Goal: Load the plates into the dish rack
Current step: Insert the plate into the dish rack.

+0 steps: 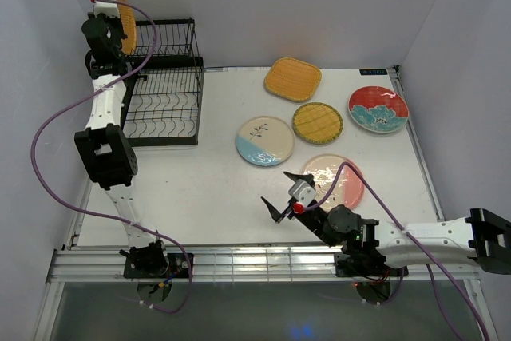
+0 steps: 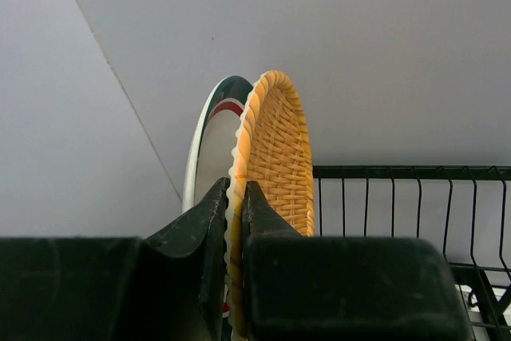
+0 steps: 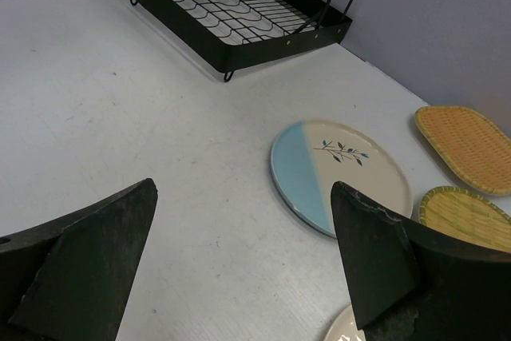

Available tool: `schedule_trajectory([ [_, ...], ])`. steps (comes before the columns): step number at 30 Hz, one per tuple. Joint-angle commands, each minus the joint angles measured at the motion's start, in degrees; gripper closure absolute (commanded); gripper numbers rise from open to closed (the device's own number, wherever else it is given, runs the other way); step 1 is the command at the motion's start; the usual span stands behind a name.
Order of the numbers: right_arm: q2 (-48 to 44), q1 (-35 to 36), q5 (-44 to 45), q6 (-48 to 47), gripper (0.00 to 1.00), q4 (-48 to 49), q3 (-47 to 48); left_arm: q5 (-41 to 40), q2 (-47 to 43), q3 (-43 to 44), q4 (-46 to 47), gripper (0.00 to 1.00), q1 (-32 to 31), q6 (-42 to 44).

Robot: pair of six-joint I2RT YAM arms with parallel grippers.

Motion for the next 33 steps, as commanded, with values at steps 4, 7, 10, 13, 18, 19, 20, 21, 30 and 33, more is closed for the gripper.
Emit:
schedule_trajectory([
  [4,-0.81,-0.24,-0.38,0.10,0.06,2.85,-0.48,0.30,-2.13,1.10,8.71,1.00,0.01,0.91],
  [7,-0.37,-0.24,-0.74,0.10,0.06,2.85,-0.13,0.21,-2.04,0.04,11.53,1.00,0.01,1.69],
  [10,0.25,-0.24,-0.82,0.10,0.06,2.85,0.05,0.48,-1.69,-0.93,14.43,1.00,0.01,3.19],
  [13,0.86,-0.15,-0.91,0.10,0.06,2.84,0.40,-0.14,-0.72,-0.40,14.96,1.00,0.01,4.07],
  [18,1.48,-0.24,-0.91,0.10,0.06,2.85,0.84,-1.96,0.68,-0.05,16.01,1.00,0.01,4.77],
  [19,1.57,-0.24,-0.91,0.10,0.06,2.76,0.84,-2.24,1.12,-0.05,16.28,1.00,0.01,4.95],
  [20,1.57,-0.24,-0.91,0.18,0.06,2.84,0.84,-2.16,1.39,-0.05,16.45,1.00,0.01,5.21],
  [21,1.57,-0.24,-1.00,0.10,0.06,2.85,0.93,-2.16,1.56,-0.13,16.63,1.00,0.01,5.30],
  [30,1.83,-0.24,-1.35,0.10,0.06,2.85,1.11,-2.42,2.79,-2.24,19.00,1.00,0.27,5.57],
  [33,1.83,-0.24,-1.53,0.01,0.06,2.85,1.11,-2.16,3.23,-2.95,19.53,1.00,0.53,5.39],
])
